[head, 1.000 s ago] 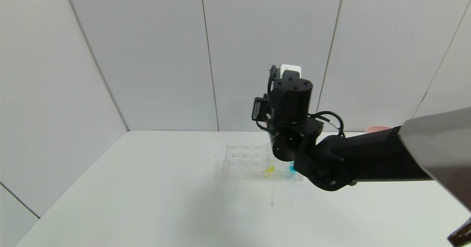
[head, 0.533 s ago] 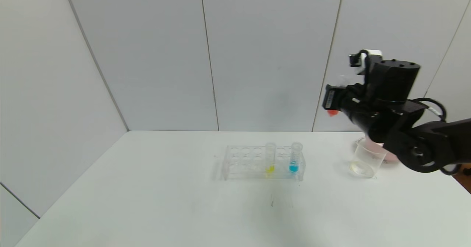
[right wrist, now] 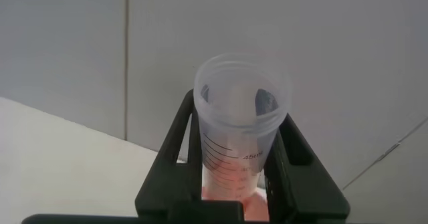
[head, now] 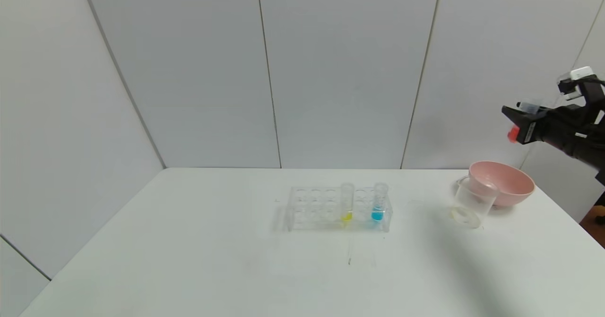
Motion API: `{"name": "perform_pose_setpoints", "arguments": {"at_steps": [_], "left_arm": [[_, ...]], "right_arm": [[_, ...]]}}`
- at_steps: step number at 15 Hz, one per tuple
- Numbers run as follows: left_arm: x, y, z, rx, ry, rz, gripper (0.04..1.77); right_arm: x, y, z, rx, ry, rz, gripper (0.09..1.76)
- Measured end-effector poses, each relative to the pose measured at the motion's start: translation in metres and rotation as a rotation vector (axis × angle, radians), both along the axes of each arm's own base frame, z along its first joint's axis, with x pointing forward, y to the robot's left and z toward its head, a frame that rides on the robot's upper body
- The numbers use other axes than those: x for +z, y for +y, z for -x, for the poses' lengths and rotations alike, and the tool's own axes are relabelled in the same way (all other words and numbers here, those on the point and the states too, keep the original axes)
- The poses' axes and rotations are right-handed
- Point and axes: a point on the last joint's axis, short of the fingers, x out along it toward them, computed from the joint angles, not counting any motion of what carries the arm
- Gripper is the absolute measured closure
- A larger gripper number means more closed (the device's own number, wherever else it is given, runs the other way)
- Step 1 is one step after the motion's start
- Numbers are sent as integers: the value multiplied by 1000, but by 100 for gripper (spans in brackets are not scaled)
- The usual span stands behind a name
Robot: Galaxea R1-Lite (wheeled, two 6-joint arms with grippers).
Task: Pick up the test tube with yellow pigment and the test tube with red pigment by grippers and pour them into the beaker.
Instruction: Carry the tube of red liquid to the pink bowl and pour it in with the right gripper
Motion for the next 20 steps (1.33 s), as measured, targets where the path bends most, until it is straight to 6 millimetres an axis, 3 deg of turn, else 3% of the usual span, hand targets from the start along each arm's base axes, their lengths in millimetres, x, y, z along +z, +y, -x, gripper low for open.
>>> {"name": "perform_pose_setpoints", "arguments": {"at_steps": [2,7,13,17,20], "left_arm": [[0,0,0,0,0,0,5],[0,0,0,0,0,0,5],[0,0,0,0,0,0,5],[0,0,0,0,0,0,5],[0,0,0,0,0,0,5]], "right_arm": [[-4,-22,-12,-7,-27,110,127],[-27,-43,-29,56,-133,358,127],[-54,-50,-23,134,-206,624,127],[-62,-49,-19,156,-265,819,127],[-63,-46,-20,158,-284,872,127]]}}
